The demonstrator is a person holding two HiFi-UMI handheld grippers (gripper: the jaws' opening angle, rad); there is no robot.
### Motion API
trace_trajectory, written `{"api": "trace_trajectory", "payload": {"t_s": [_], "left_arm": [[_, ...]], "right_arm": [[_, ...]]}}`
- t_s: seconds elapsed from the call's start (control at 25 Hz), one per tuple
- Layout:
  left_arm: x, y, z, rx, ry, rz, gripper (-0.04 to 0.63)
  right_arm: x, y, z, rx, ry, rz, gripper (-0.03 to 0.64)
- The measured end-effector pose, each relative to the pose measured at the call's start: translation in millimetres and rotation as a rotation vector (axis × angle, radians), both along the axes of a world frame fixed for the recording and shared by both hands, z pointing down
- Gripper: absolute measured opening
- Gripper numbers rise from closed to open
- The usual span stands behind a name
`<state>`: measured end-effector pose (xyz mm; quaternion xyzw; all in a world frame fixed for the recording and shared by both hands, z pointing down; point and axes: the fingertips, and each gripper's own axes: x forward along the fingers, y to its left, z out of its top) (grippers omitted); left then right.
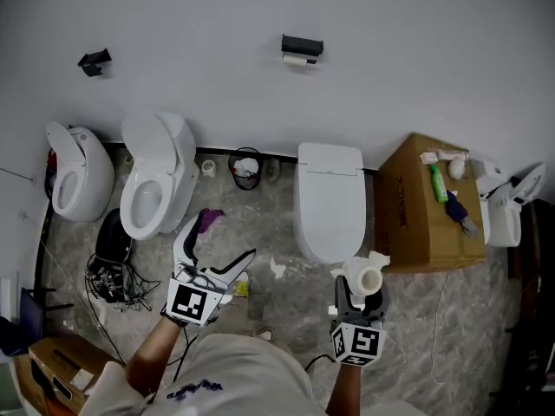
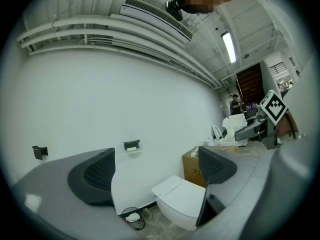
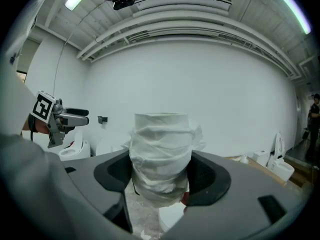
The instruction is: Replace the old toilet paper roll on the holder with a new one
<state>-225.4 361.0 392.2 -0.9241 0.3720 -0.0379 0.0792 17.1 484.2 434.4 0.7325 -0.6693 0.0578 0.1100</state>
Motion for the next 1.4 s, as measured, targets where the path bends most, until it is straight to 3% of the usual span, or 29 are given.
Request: {"api": "trace_trajectory", "payload": {"t_s": [0.24, 0.44, 0.56, 0.76, 0.96, 1.24, 1.4], "left_arm": [[-25, -75, -1, 0.005, 0.024, -0.006, 0.518], [-62, -137, -8, 0.004, 0.100, -0.036, 0.517], [-72, -169, -2, 0.016, 0.068, -0.040, 0.517], [-58, -195, 18, 0.032, -0.019, 0.015, 0.517], [-46, -229, 21, 0.048, -0.037, 0.018, 0.517], [6, -302, 31, 0.038, -0.086, 0.006, 0.517], [51, -359, 33, 0.012, -0.101, -0.013, 0.517]], "right_arm": [[-16, -80, -25, 0.014, 0.065, -0.003, 0.311], [-35, -136, -37, 0.020, 0.092, 0.039, 0.311], [-45, -170, -38, 0.005, 0.104, 0.030, 0.311], [-45, -198, -39, -0.023, 0.159, 0.022, 0.311], [-29, -228, -23, -0.036, 0.129, 0.050, 0.311], [26, -309, -3, -0.018, 0.084, 0.060, 0.311], [67, -376, -6, -0.007, 0.147, 0.045, 0.311]]}}
